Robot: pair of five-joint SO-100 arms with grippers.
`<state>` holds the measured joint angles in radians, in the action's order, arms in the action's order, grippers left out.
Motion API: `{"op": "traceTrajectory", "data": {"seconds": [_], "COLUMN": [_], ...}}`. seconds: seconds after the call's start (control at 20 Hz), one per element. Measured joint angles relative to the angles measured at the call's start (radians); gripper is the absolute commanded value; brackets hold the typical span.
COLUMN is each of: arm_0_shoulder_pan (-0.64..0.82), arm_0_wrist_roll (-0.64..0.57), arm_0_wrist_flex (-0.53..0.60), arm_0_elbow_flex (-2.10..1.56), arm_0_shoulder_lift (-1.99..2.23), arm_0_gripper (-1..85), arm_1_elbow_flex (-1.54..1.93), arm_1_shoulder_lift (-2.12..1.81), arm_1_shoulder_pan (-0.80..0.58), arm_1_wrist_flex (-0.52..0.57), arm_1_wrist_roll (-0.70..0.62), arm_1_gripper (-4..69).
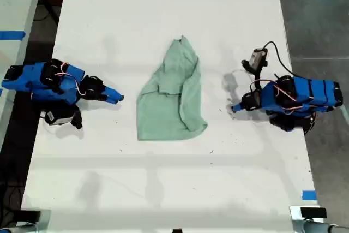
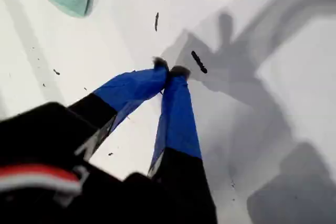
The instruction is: Fold t shirt
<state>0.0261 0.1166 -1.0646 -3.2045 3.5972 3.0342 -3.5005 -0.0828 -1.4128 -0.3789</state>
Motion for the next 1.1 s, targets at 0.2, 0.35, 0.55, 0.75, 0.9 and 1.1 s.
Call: {"op": "traceTrajectory", "data": {"seconds": [0.2, 0.35, 0.55, 0.75, 0.9, 1.1], "arm_0_shoulder_pan": [0.144, 0.161, 0.161, 0.140, 0.123, 0.121], "arm_0_wrist_roll": [-0.048, -0.049, -0.048, -0.018, -0.018, -0.021], "arm_0_wrist_flex": [0.000, 0.000, 0.000, 0.000, 0.000, 0.000], "arm_0_elbow_flex": [-0.002, -0.002, -0.002, -0.003, -0.003, -0.003], "arm_0_shoulder_lift": [0.000, 0.000, 0.000, 0.000, 0.000, 0.000], "arm_0_gripper": [0.0, 0.0, 0.0, 0.0, 0.0, 0.0], "arm_1_elbow_flex": [0.003, 0.003, 0.003, 0.003, 0.003, 0.003], "arm_1_shoulder_lift": [0.000, 0.000, 0.000, 0.000, 0.000, 0.000], "arm_1_shoulder_pan": [-0.057, -0.077, -0.074, -0.074, -0.074, -0.074], "arm_1_wrist_flex": [0.000, 0.000, 0.000, 0.000, 0.000, 0.000], "arm_1_wrist_roll": [0.028, 0.028, 0.028, 0.028, 0.028, 0.028], "arm_1_gripper": [1.6, 1.6, 1.6, 1.6, 1.6, 1.6]}}
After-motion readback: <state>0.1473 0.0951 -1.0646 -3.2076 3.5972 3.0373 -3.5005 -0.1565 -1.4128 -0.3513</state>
